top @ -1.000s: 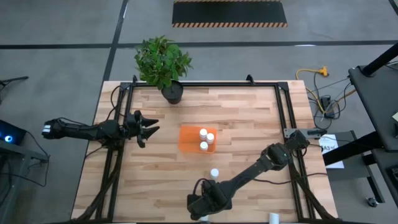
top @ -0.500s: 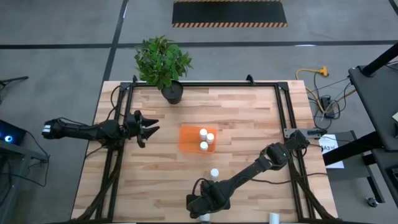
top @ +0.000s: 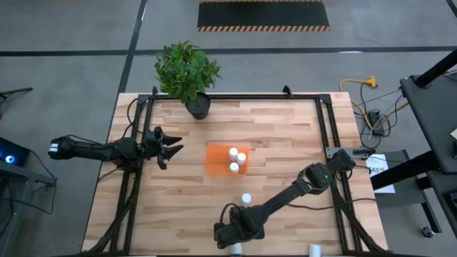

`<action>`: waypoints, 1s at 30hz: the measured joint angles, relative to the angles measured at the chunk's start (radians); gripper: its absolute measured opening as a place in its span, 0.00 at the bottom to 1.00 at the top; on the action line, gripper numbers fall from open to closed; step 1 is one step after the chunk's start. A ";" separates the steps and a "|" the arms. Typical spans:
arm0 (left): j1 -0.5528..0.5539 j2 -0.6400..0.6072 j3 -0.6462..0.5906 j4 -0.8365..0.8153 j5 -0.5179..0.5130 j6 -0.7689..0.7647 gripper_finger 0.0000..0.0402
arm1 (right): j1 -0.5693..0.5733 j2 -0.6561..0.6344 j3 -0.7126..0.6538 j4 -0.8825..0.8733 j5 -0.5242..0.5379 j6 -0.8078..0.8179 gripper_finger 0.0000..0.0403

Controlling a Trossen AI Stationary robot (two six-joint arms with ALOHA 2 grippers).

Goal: Pick and place pill bottles into a basket
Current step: Adjust the white pill bottles on the table

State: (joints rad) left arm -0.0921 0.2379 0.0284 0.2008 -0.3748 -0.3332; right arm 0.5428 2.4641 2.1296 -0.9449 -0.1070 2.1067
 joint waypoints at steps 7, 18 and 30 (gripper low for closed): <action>0.000 0.000 0.000 0.000 0.000 0.000 0.43 | -0.011 0.000 0.003 0.001 0.014 -0.050 0.34; 0.000 0.000 0.000 0.000 0.000 0.000 0.43 | -0.030 -0.001 0.071 0.002 0.457 -0.192 0.34; 0.000 0.000 0.000 0.000 0.000 0.000 0.43 | -0.016 -0.002 0.071 0.003 0.849 -0.430 0.34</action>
State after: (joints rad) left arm -0.0921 0.2379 0.0284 0.2012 -0.3748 -0.3332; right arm 0.5270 2.4622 2.2009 -0.9417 0.7418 1.6770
